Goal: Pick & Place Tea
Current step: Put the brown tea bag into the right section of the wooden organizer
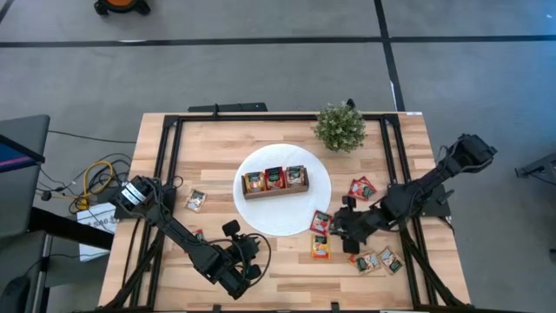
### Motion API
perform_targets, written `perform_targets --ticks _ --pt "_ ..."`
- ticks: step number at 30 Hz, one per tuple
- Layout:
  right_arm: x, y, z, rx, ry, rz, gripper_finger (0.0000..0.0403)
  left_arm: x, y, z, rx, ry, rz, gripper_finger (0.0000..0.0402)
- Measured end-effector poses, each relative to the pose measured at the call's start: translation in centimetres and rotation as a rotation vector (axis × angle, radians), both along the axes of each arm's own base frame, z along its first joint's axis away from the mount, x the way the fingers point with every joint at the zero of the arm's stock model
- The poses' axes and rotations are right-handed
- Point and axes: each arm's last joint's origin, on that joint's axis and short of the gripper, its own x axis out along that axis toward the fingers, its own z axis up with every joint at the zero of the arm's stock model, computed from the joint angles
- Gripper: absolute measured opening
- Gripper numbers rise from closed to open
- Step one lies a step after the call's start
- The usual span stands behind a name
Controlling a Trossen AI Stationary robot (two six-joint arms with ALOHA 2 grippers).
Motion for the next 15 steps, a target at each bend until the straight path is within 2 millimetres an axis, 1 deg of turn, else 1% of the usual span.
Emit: perform_targets --ticks 3,6,8,11,15 --pt "0.3 -0.7 0.1 0.075 0.091 -0.051 0.0204 0.0 0.0 0.0 0.0 -0.001 0.0 0.0057" --pt "-0.1 -1.6 -0.5 0.122 0.211 -0.098 0.0247 0.0 0.0 0.0 -0.001 -0.001 0.0 0.0057" --pt "-0.5 -1.9 -0.7 0.12 0.271 -0.126 0.0268 0.0 0.0 0.0 -0.001 -0.002 0.001 0.0057" --pt "-1.2 -1.6 -0.9 0.07 0.298 -0.129 0.028 0.0 0.0 0.0 -0.001 -0.002 0.001 0.0057" --pt "-1.7 -0.4 -1.0 0.037 0.284 -0.077 0.0281 0.0 0.0 0.0 -0.001 -0.003 0.001 0.0057"
